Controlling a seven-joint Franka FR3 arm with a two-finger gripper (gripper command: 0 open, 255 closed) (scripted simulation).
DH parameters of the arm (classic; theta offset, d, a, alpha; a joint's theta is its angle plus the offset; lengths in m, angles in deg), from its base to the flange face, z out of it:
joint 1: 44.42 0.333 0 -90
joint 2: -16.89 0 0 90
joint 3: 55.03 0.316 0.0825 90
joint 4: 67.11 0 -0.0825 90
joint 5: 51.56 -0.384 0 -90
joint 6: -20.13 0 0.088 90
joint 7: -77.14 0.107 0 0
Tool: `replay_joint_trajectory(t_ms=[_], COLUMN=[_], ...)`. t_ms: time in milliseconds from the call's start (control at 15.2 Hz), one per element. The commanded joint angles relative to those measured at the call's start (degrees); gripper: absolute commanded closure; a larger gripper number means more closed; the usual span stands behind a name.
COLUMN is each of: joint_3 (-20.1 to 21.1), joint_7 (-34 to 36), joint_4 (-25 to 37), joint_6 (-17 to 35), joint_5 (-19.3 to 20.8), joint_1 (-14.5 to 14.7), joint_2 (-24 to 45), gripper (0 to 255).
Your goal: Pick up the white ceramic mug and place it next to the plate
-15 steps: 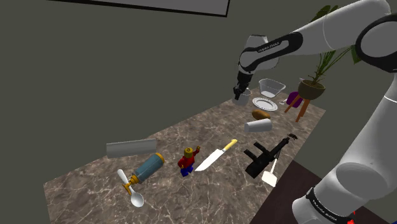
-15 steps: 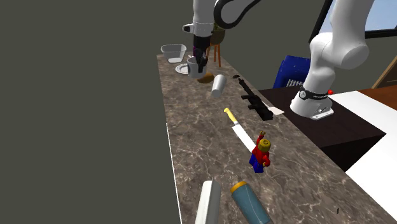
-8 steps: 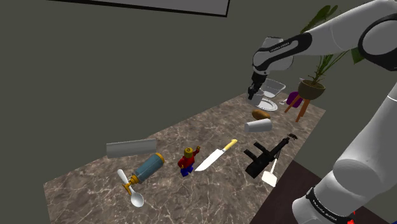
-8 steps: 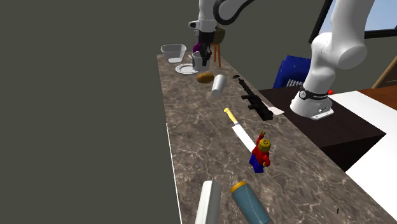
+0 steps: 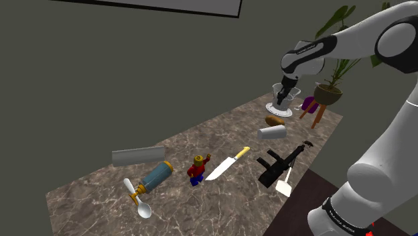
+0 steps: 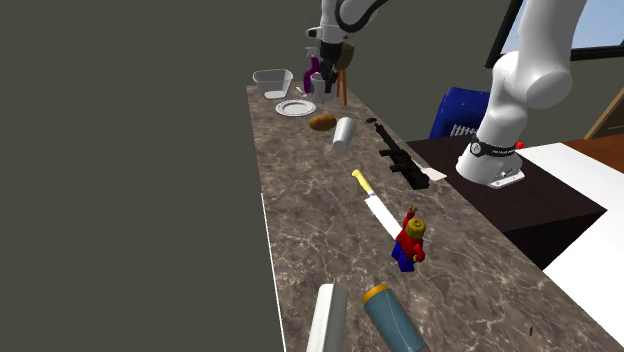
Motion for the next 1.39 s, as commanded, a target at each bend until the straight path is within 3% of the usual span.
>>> replay_joint_trajectory(t_ms=[0, 594, 1122, 1320], joint_3=[-1.02, -4.72, -6.4, -6.13], joint_7=[-3.07, -16.39, -26.91, -27.24], joint_4=[0.84, 8.73, 20.59, 19.55], joint_6=[-0.26, -2.75, -7.11, -5.2], joint_5=[-0.62, -4.61, -8.84, -9.3], joint_1=[-1.62, -9.58, -17.75, -17.9], joint_2=[0.61, 6.65, 15.12, 16.03], gripper=[255, 255, 255, 255])
